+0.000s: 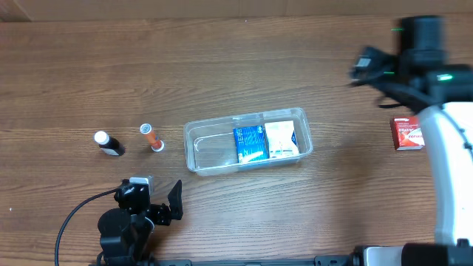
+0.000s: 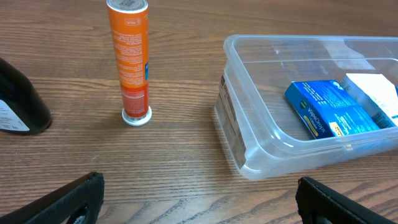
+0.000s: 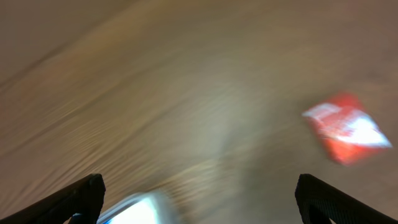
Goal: Pack container
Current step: 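Move the right gripper to the red box and grasp it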
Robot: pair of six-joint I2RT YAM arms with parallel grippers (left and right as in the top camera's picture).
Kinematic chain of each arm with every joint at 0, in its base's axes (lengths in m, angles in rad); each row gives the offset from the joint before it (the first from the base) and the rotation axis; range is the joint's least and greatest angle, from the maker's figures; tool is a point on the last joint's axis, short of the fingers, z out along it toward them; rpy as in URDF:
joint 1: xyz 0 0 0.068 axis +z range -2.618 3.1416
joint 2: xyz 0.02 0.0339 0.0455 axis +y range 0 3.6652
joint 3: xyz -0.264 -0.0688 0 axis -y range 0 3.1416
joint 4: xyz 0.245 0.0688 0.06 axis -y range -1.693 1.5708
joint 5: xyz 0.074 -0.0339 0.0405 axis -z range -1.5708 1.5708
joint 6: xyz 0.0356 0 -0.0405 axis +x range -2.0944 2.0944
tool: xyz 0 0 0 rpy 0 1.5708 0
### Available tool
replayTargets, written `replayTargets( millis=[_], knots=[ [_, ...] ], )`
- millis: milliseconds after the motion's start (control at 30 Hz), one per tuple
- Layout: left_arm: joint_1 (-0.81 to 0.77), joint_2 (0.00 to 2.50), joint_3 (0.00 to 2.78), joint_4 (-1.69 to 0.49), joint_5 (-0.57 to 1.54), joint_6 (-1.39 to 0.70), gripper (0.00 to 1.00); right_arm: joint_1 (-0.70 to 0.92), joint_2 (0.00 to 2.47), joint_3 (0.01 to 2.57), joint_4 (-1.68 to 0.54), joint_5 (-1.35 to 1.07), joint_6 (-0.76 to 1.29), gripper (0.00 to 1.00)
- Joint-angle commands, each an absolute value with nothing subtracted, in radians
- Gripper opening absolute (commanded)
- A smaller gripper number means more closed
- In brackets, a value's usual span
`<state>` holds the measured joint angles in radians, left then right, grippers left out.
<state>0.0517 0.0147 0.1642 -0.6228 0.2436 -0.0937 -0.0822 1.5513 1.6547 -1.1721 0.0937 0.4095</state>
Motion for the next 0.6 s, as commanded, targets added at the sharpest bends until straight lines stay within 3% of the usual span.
replayTargets(
  millis=[0, 167, 567],
  knots=[
    [0.046, 0.005, 0.162, -0.62, 0.248, -0.074, 1.0, -0.261, 1.61, 1.639, -1.188, 0.038, 0.342, 1.0],
    [0.046, 0.005, 0.162, -0.62, 0.248, -0.074, 1.0, -0.396, 1.698, 1.639, -1.168, 0.009, 0.162, 1.0],
    [0.046, 0.005, 0.162, -0.62, 0.248, -0.074, 1.0, -0.407, 1.907, 1.638, -1.143, 0.019, -0.22, 1.0]
  ],
)
